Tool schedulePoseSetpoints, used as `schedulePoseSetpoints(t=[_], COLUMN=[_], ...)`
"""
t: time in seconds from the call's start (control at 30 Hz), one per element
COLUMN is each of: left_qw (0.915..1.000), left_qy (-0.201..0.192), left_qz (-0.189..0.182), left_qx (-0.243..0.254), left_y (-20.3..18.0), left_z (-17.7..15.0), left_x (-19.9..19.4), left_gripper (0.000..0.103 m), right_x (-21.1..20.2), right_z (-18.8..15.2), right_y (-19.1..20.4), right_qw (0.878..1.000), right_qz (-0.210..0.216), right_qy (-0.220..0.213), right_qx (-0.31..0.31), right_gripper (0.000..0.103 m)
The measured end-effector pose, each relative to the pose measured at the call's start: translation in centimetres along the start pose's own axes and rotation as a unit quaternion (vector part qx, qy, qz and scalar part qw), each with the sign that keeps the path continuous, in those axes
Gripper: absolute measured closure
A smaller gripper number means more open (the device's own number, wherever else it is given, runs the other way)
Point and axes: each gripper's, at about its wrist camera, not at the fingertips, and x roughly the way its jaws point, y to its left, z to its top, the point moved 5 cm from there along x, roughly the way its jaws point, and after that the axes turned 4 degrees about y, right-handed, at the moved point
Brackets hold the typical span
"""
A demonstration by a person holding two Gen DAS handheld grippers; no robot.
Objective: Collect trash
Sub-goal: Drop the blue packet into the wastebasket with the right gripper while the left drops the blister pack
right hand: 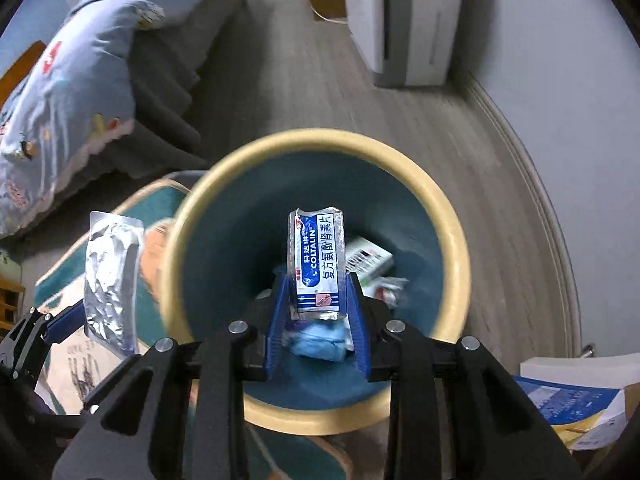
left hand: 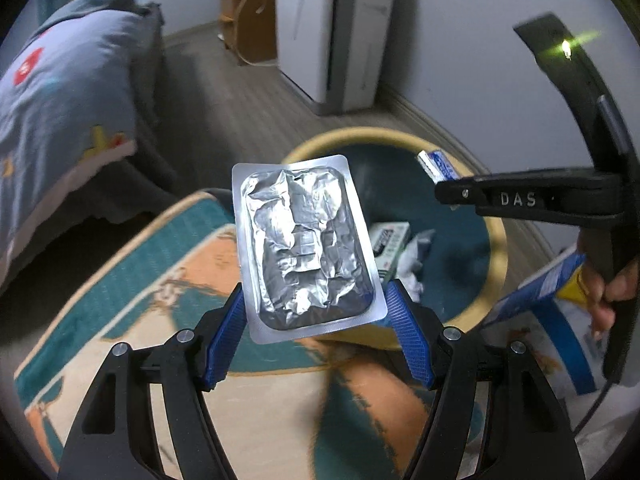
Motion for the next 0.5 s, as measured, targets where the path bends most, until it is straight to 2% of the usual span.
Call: schedulePoseSetpoints(t=[0.13, 0.17, 0.23, 0.27, 0.43, 0.5], left_qw=[0.9999, 0.9998, 0.9997, 0.9997, 0.9997, 0.9997], left_qy=[0.013, 0.018, 0.022, 0.023, 0.018, 0.012], left_qz=[-0.002, -0.001, 0.003, 0.004, 0.014, 0.018], left_qx=[0.007, 0.007, 0.006, 0.006, 0.000, -0.005], left_y=[-1.3, -1.4, -1.5, -1.7, -0.5, 0.0], left_z=[-0.2, -0.2, -0.2, -0.1, -0.5, -0.7], left_x=[1.6, 1.9, 2.2, 2.4, 1.1, 0.0], left_gripper=[0.031, 0.026, 0.021, 0.020, 0.020, 0.016], right_x=[0.2, 0.1, 0.1, 0.0, -1.1, -2.2], right_z=[-0.3, -0.5, -0.6, -0.7, -0.7, -0.9], right_y=[-0.5, -0.6, -0.6, -0.7, -0.9, -0.7], right_qw=[1.000, 1.000, 1.000, 1.000, 1.000, 1.000], right_qz=[0.012, 0.013, 0.008, 0.009, 0.004, 0.003], right_qy=[0.004, 0.006, 0.009, 0.008, 0.000, -0.009], right_qx=[0.000, -0.002, -0.008, -0.009, -0.016, -0.025], right_gripper=[0.073, 0.072, 0.061, 0.052, 0.049, 0.045])
